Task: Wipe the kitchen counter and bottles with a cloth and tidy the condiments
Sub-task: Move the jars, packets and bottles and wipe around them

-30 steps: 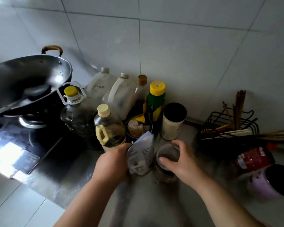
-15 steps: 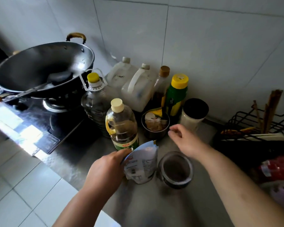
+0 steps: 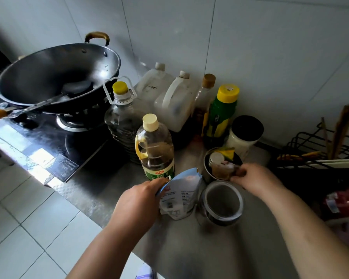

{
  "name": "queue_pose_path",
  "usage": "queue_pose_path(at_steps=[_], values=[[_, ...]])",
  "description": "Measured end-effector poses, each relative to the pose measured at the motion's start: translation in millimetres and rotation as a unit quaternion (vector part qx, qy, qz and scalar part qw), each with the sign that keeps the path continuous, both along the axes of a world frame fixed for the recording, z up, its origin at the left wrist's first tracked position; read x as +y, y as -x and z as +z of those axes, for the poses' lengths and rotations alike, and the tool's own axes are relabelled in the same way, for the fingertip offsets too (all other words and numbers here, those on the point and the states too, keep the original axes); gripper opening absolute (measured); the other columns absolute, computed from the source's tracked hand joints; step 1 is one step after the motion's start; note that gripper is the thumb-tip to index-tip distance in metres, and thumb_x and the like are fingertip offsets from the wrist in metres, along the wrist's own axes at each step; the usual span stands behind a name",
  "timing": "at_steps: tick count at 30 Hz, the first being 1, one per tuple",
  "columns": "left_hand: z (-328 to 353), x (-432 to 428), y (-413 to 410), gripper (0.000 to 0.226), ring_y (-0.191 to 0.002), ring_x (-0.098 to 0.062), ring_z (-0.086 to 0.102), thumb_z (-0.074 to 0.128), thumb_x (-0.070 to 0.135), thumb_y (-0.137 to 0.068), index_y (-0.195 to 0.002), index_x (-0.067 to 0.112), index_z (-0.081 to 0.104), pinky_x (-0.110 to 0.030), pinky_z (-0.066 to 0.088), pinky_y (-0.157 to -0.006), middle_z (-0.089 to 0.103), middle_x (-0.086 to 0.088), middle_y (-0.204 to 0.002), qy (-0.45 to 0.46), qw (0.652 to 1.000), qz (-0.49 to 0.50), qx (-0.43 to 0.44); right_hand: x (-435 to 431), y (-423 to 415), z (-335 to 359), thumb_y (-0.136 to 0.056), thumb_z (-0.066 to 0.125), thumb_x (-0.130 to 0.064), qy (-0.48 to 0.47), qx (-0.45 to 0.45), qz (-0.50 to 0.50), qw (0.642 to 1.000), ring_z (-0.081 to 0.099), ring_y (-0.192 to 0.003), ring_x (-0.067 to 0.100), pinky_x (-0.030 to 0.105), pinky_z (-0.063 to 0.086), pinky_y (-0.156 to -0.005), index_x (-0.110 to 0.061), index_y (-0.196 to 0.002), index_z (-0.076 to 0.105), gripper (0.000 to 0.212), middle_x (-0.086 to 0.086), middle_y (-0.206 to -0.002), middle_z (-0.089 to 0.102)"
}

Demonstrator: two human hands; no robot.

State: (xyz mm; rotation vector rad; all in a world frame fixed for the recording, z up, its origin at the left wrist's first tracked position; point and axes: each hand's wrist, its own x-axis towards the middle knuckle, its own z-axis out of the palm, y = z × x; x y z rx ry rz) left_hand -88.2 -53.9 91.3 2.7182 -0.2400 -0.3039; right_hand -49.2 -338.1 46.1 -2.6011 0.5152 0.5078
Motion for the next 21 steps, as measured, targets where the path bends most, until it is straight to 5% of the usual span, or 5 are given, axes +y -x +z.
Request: queue_pose_path(at_steps=[4,8,12,16,21], values=[[1,-1,0,0.031,-0.097,-0.016,0.065,0.040,0.042,-0.093,-0.122,0.044,0.054,-0.035,0.054,-0.077,0.069,0.011,-0.108,-0.003,1.000,-0.005,0.002,-22,43,1,-0.079,0.075,-0.038,-0.023,0.005,-0.085,0.996,0.065,-0.072,0.022,0.031,0.048,-0.064,-0.020,-0.077,0.065,0.021,0.003,-0.075,0.069],[1,-2,1,0.029,-0.098,-0.019,0.065,0.045,0.037,-0.095,-0.123,0.042,0.054,-0.036,0.054,-0.076,0.070,0.010,-0.109,-0.007,1.000,-0.006,-0.001,-18,81,13,-0.088,0.062,-0.045,0.009,-0.054,-0.121,0.991,0.064,-0.085,0.027,0.033,0.048,-0.068,-0.023,-0.095,0.056,0.025,0.003,-0.086,0.066],[1,-4,2,0.031,-0.100,-0.018,0.065,0.044,0.037,-0.096,-0.125,0.043,0.053,-0.033,0.053,-0.075,0.069,0.011,-0.112,-0.005,1.000,-0.001,-0.004,15,106,31,-0.089,0.052,-0.056,-0.207,-0.009,-0.156,0.966,0.066,-0.050,0.020,0.026,0.045,-0.044,-0.020,-0.102,0.050,0.038,0.007,-0.070,0.070],[0,-4,3,0.030,-0.097,-0.018,0.064,0.045,0.037,-0.095,-0.123,0.043,0.054,-0.031,0.051,-0.073,0.069,0.012,-0.110,-0.006,1.000,-0.001,-0.005,42,103,21,-0.093,0.056,-0.042,-0.386,0.037,-0.206,0.898,0.072,-0.061,0.027,0.025,0.046,-0.038,-0.015,-0.125,0.042,0.044,0.021,-0.087,0.070],[1,-5,6,0.024,-0.091,-0.019,0.063,0.045,0.036,-0.095,-0.116,0.040,0.057,-0.031,0.049,-0.070,0.070,0.010,-0.104,0.005,1.000,0.008,-0.008,61,53,1,-0.097,0.050,-0.043,-0.404,-0.066,-0.268,0.872,0.073,-0.070,0.028,0.035,0.056,-0.049,-0.012,-0.114,0.053,0.036,0.020,-0.092,0.071]])
